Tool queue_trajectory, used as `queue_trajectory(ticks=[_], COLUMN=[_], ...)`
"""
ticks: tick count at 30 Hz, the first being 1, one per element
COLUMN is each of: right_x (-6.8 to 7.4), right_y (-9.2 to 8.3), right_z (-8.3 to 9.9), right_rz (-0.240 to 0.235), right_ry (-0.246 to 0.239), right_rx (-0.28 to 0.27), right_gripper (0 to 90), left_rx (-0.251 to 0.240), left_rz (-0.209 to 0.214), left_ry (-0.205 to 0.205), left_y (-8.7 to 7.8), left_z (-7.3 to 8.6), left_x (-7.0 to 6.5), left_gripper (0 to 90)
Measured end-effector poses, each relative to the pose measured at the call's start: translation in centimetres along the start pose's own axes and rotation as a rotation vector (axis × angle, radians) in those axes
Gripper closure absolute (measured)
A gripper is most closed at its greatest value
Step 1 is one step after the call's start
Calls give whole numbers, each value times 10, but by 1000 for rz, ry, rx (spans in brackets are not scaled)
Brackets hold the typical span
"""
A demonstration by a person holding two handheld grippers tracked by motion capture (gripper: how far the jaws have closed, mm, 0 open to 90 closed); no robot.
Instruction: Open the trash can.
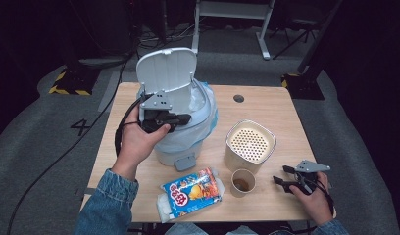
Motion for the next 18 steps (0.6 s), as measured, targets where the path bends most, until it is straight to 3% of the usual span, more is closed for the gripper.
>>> queue_trajectory(ticks=[1, 4, 5, 6, 8, 11, 18], right_x=[0, 0, 0, 0, 0, 0, 0], right_y=[0, 0, 0, 0, 0, 0, 0], right_z=[0, 0, 0, 0, 0, 0, 0], right_rz=[0, -1, -1, -1, -1, -1, 1], right_ry=[0, 2, 1, 1, 1, 1, 0], right_rx=[0, 1, 1, 1, 1, 1, -1], right_gripper=[348, 347, 347, 347, 347, 347, 347], left_rx=[0, -3, -18, -50, -90, -78, -61], left_rz=[0, -20, -21, -3, 44, 26, 32], left_ry=[0, -11, -7, -19, -21, -5, 23], left_y=[0, -2, -3, -5, -12, -17, -26], left_z=[0, -1, -1, -2, -4, -3, 8], left_x=[0, -1, -2, -5, -15, -21, -46], left_gripper=[868, 585, 585, 462, 418, 397, 311])
Point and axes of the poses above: each handheld gripper's, and its own axes: y roughly forward along the jaws, z roughly out of its underside, x roughly to its left, the point moved 5 cm from there along y, roughly forward along the jaws, and after that the axes turned 12 degrees about y, right-handed, at the moved point
